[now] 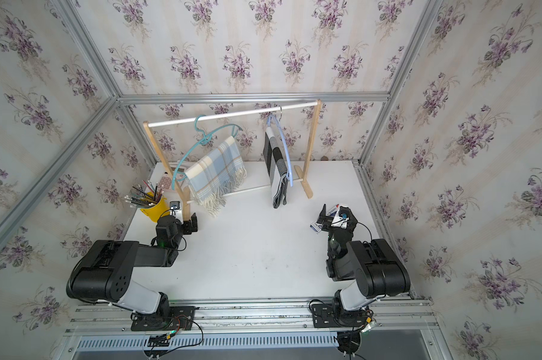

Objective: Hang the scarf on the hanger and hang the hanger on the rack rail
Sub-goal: Reset both arms

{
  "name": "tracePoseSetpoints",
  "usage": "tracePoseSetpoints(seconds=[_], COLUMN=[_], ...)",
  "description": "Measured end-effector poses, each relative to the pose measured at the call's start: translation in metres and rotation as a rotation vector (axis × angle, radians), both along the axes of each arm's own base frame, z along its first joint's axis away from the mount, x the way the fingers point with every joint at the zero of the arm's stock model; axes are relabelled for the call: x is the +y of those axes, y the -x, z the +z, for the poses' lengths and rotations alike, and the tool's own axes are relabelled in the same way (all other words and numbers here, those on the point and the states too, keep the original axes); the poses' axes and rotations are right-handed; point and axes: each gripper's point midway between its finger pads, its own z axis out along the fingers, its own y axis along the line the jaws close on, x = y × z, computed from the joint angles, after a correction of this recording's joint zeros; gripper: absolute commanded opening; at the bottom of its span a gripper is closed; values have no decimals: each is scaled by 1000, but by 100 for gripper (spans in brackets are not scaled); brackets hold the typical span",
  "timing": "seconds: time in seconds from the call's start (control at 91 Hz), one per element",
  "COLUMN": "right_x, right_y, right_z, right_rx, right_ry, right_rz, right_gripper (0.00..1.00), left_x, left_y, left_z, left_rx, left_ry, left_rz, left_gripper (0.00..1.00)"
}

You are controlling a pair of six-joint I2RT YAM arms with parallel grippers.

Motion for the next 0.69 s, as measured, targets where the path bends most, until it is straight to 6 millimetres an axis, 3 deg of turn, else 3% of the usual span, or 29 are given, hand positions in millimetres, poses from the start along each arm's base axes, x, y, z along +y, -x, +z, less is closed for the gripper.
tracePoseSetpoints(seconds=[0.077,0.176,0.33,0.692], right_x=[-2,-3,-2,-2], right_y=[-8,-8,-8,-7], right_z=[-2,-11,-18,-20], right_rx=[21,62,88,98], right_ry=[-15,-16,-15,-14], right_rz=[-4,-1,2,2], right_gripper=[100,100,100,100], left_x=[6,11,12,13], left_y=[-7,-3,-4,-4], left_z=[14,5,7,7], left_rx=[-54,-23,-30,-33], left_ry=[6,-4,-5,-6], left_rz=[33,59,67,71], left_gripper=[99,99,100,99])
